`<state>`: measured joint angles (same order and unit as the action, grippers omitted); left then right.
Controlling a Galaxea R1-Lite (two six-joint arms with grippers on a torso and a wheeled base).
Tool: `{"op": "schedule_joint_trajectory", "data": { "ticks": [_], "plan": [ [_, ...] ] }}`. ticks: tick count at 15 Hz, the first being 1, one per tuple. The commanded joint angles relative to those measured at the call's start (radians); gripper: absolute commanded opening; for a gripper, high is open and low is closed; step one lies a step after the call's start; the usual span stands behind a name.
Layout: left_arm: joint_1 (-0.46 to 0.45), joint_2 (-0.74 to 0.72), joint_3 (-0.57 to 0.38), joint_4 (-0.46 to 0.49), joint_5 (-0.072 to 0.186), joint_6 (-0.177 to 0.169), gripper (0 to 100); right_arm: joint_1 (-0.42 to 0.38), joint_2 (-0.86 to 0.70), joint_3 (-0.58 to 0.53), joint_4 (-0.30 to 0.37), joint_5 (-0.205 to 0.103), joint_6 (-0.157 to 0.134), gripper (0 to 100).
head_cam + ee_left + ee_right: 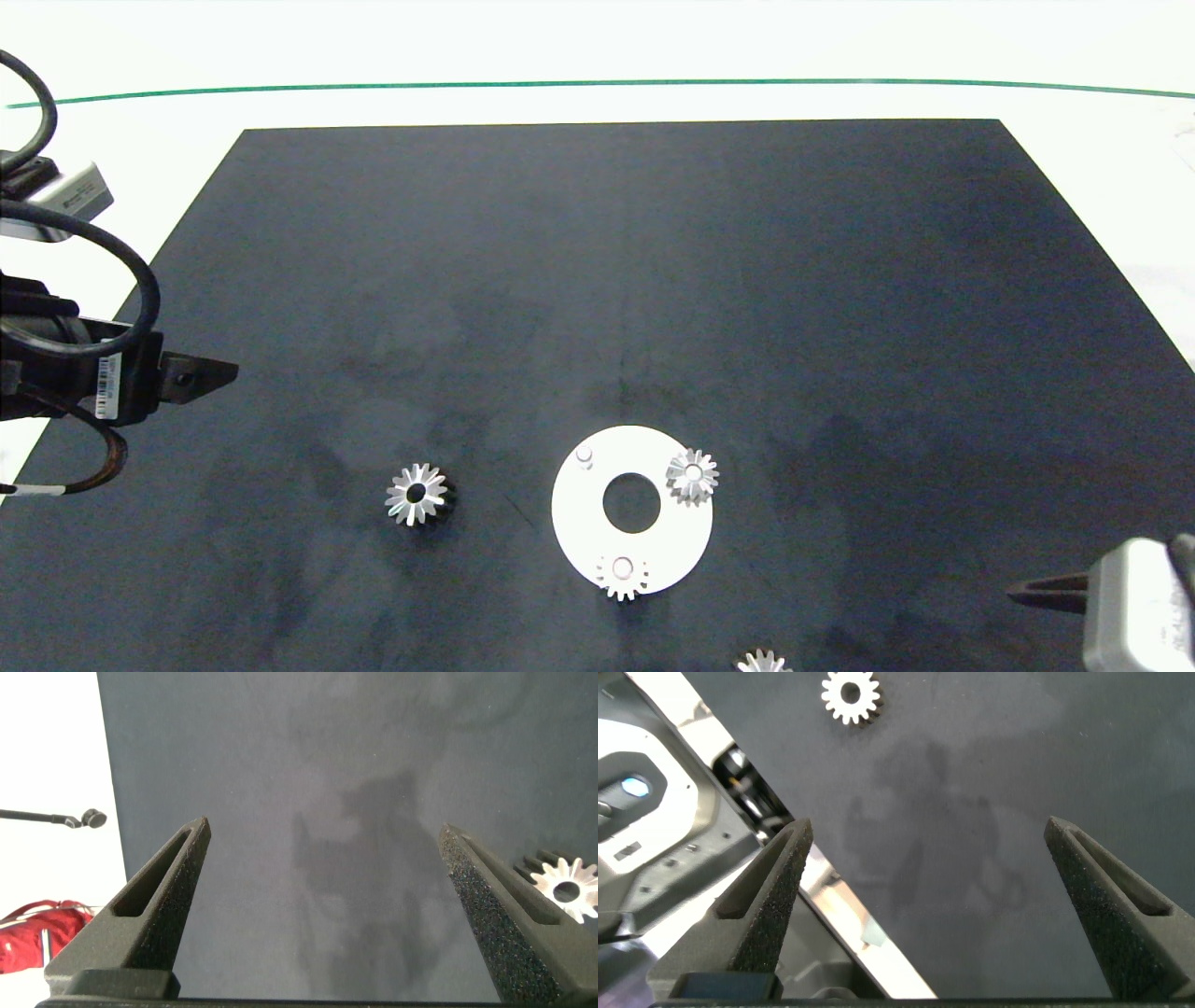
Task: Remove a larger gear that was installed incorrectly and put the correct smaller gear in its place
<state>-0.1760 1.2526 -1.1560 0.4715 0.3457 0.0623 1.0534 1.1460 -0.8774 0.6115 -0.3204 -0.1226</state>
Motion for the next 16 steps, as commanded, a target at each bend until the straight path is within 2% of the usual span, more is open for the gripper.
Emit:
{"op": "schedule_joint_trajectory", "data": {
  "ticks": [1,4,8,12,16],
  "plan": [
    [0.004,-0.022,0.002,0.001,0.002,0.001,100,0.063,0.097,0.002,-0.004,-0.022,0.001,100],
    [0.001,-0.044,0.002,0.001,0.004,0.002,100,0.065,0.178,0.006,-0.044,-0.019,0.003,100],
    [0.007,-0.062,-0.005,-0.002,0.002,0.002,100,0.065,0.282,0.043,-0.191,-0.034,0.008,100],
    [0.006,-0.064,-0.005,-0.004,0.002,0.002,100,0.065,0.351,0.077,-0.269,-0.034,0.008,100],
    [0.004,-0.065,-0.002,-0.005,0.002,0.002,100,0.057,0.394,0.084,-0.318,-0.035,0.008,100]
  ]
}}
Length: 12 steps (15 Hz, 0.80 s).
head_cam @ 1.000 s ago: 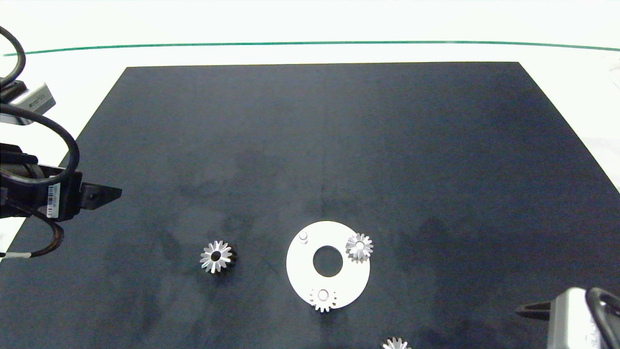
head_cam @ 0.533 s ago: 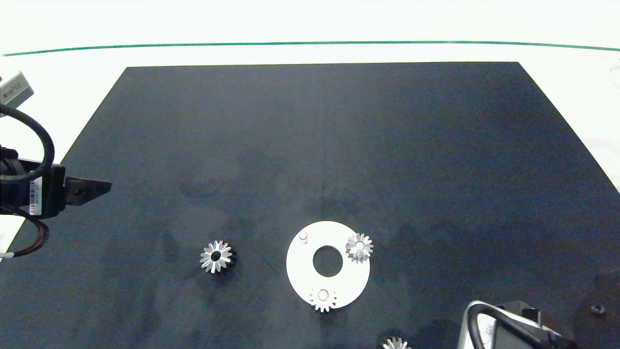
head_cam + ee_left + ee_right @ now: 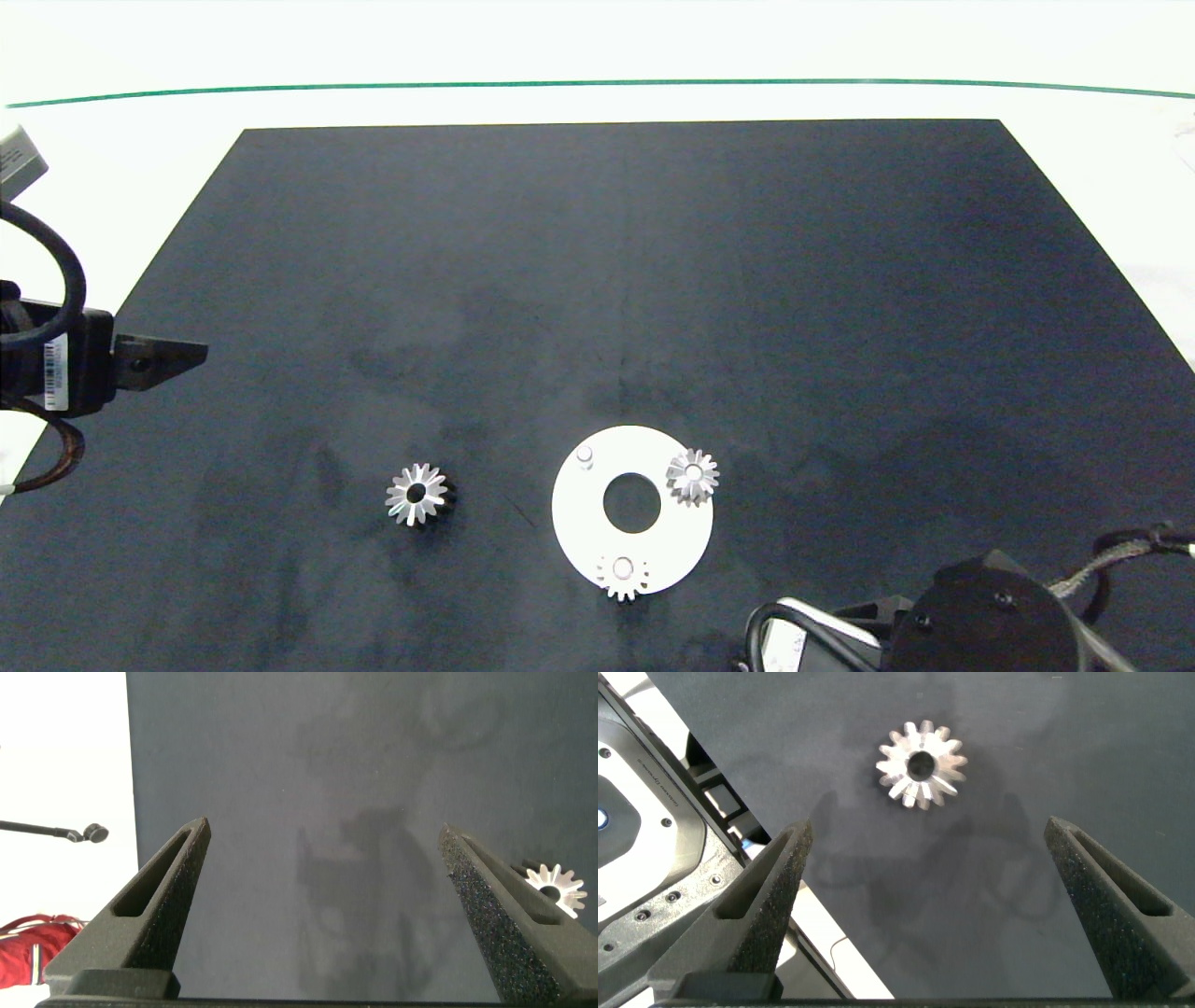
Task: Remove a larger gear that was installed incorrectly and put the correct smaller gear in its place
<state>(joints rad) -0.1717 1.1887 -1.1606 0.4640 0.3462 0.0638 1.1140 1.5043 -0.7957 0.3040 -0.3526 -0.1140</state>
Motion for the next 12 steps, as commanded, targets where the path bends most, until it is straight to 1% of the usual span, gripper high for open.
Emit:
{"op": "schedule_joint_trajectory", "data": {
  "ticks": [1,2,5,7,11,12],
  "plan": [
    [0.000,-0.001,0.001,0.002,0.002,0.001,100,-0.003,0.045,0.003,-0.019,-0.003,0.001,100],
    [0.000,-0.001,0.001,0.002,0.002,0.001,100,-0.005,0.056,0.003,-0.020,-0.002,0.001,100],
    [-0.002,-0.008,-0.001,-0.001,0.002,0.001,100,-0.022,0.090,0.003,-0.054,-0.002,0.001,100],
    [0.000,-0.006,0.001,-0.013,0.001,0.001,100,-0.033,0.105,0.003,-0.057,-0.003,0.001,100],
    [-0.003,-0.006,0.004,-0.013,-0.001,0.001,100,-0.033,0.106,0.003,-0.068,-0.006,0.001,92],
    [-0.003,-0.006,0.006,-0.013,-0.012,0.001,100,-0.037,0.108,0.003,-0.068,-0.006,0.001,89]
  ]
}}
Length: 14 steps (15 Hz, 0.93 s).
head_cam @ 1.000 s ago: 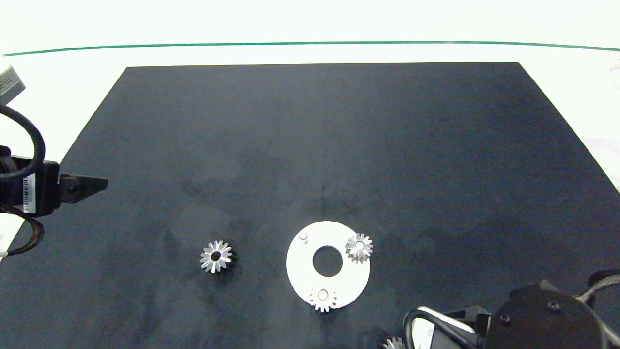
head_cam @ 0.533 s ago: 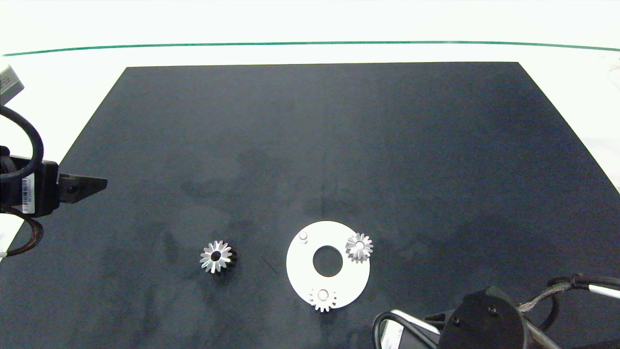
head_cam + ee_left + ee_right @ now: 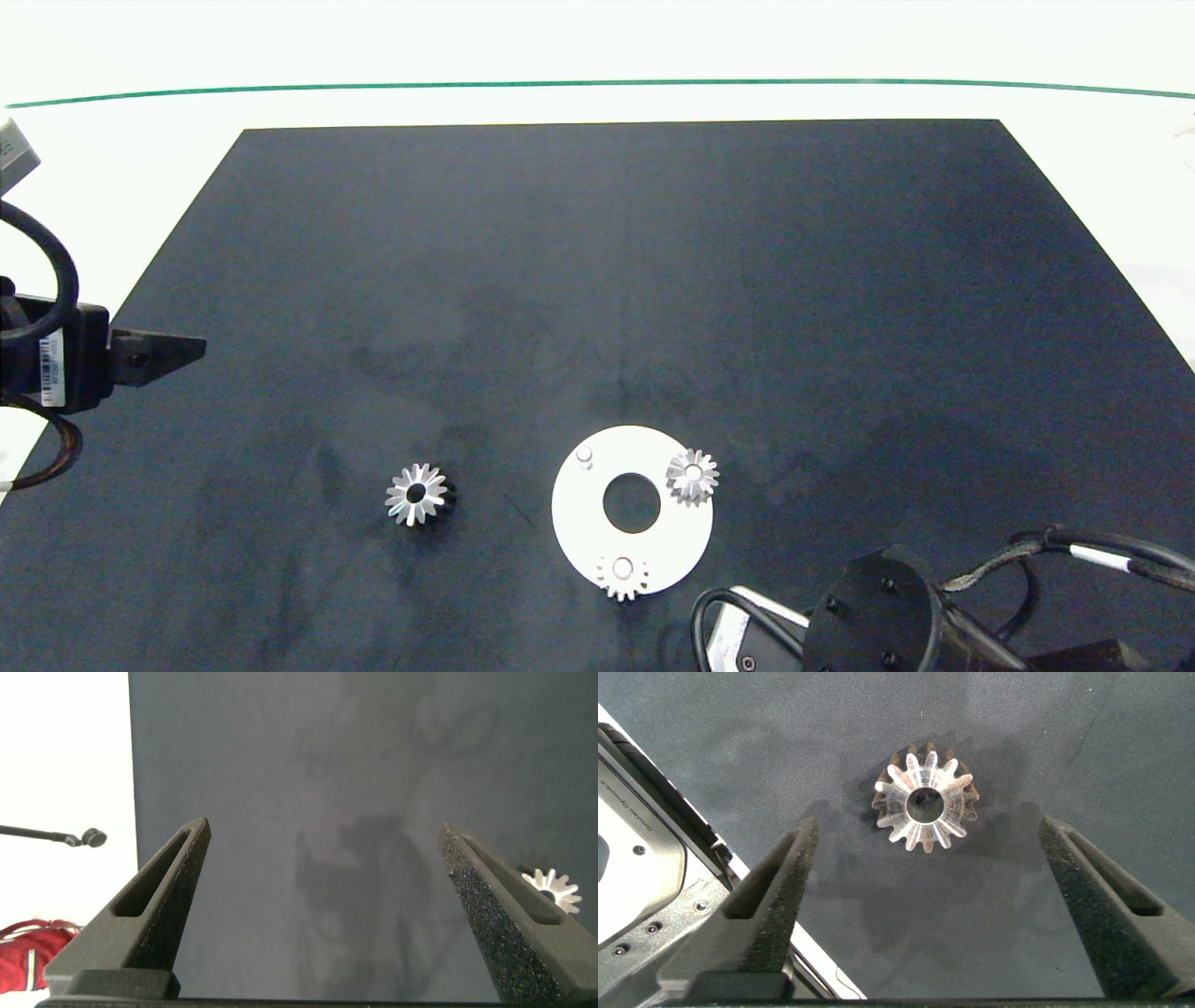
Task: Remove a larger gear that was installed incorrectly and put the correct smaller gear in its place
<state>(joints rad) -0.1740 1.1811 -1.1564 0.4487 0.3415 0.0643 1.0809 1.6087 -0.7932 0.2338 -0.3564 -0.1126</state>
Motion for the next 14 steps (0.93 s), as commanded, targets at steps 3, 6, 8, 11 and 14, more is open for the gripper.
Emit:
{"op": "schedule_joint_trajectory", "data": {
  "ticks": [3,6,8,11,14],
  "plan": [
    [0.005,-0.003,0.000,0.002,-0.039,0.000,100,-0.006,0.003,0.000,0.002,-0.003,-0.002,83],
    [0.002,-0.005,0.001,0.002,-0.041,0.002,100,-0.006,0.005,0.000,0.002,-0.004,-0.002,77],
    [0.001,-0.008,0.000,0.002,-0.042,0.000,100,-0.007,0.010,0.000,0.002,-0.003,-0.002,74],
    [-0.001,-0.008,0.001,0.002,-0.042,0.000,100,-0.012,0.030,0.000,-0.001,-0.003,-0.002,68],
    [-0.001,-0.009,0.001,0.002,-0.042,0.002,100,-0.019,0.039,-0.001,-0.002,-0.003,-0.002,62]
  ]
}}
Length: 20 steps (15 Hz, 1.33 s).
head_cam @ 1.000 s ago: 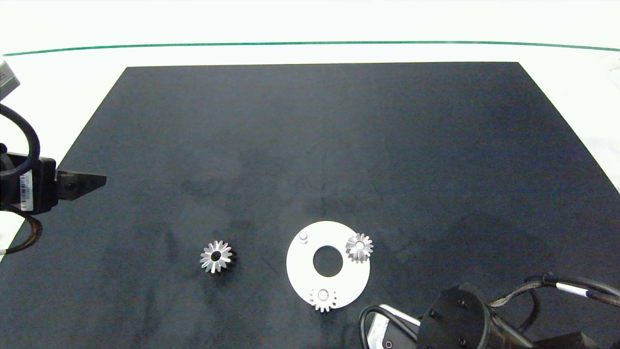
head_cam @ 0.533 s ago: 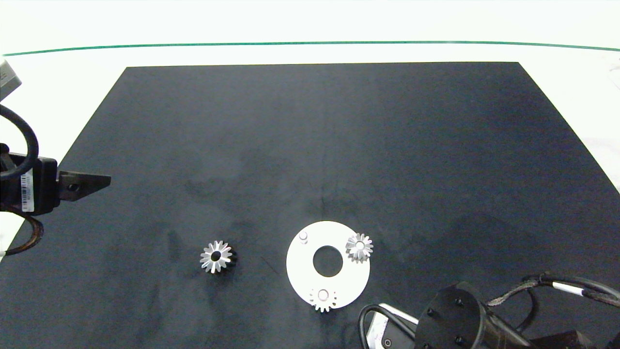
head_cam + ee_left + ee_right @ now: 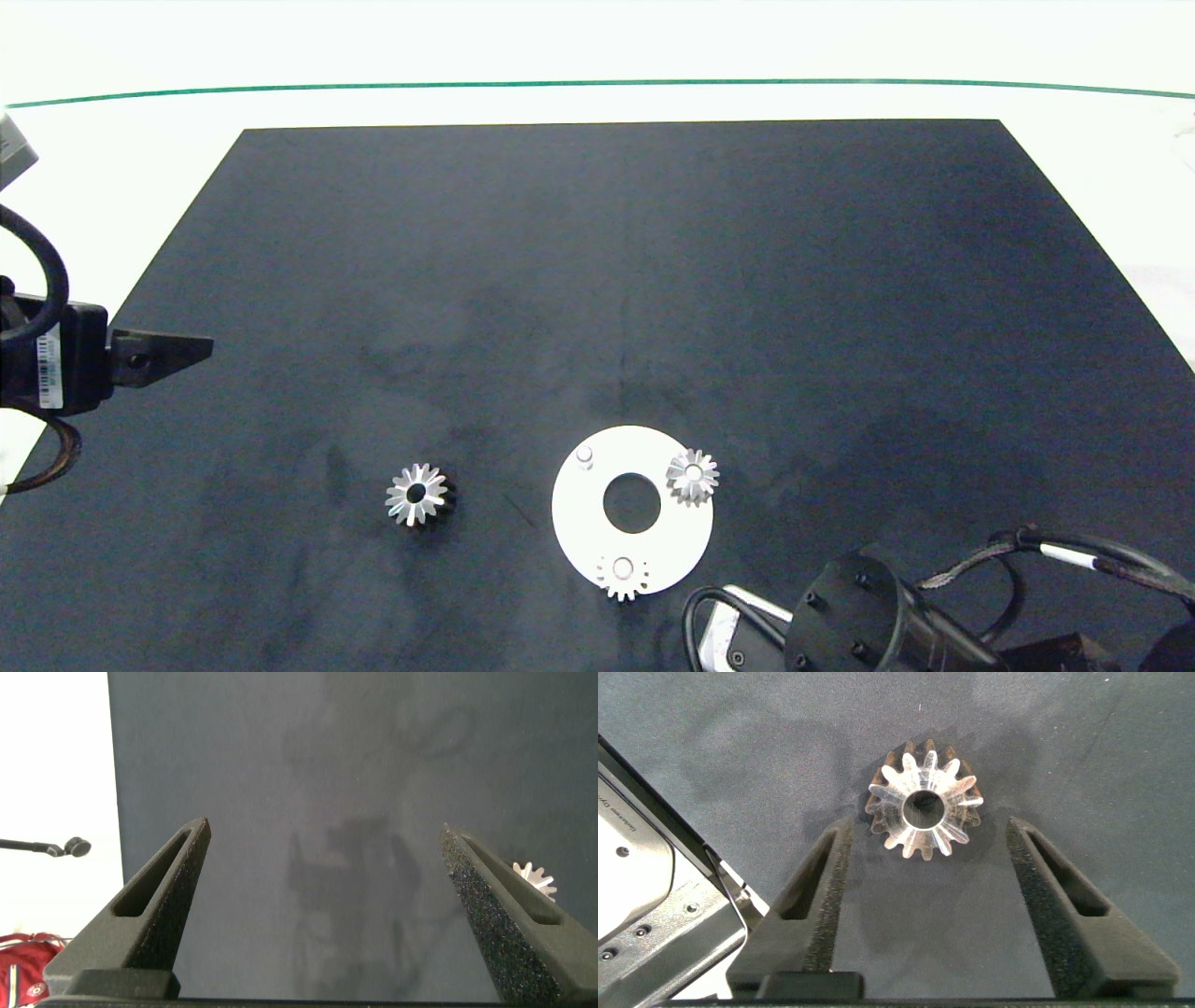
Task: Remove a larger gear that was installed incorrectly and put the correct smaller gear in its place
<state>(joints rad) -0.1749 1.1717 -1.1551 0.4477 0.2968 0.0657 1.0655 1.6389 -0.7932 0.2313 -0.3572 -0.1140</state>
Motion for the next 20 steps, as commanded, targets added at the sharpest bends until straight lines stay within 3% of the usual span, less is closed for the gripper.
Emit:
{"op": "schedule_joint_trajectory", "data": {
  "ticks": [1,20],
  "plan": [
    [0.000,0.002,0.000,0.003,0.002,0.000,100,-0.010,0.010,0.000,-0.010,-0.002,-0.001,59],
    [-0.002,-0.007,0.000,0.003,-0.002,0.000,100,-0.010,0.058,0.005,-0.072,-0.003,-0.003,22]
  ]
}}
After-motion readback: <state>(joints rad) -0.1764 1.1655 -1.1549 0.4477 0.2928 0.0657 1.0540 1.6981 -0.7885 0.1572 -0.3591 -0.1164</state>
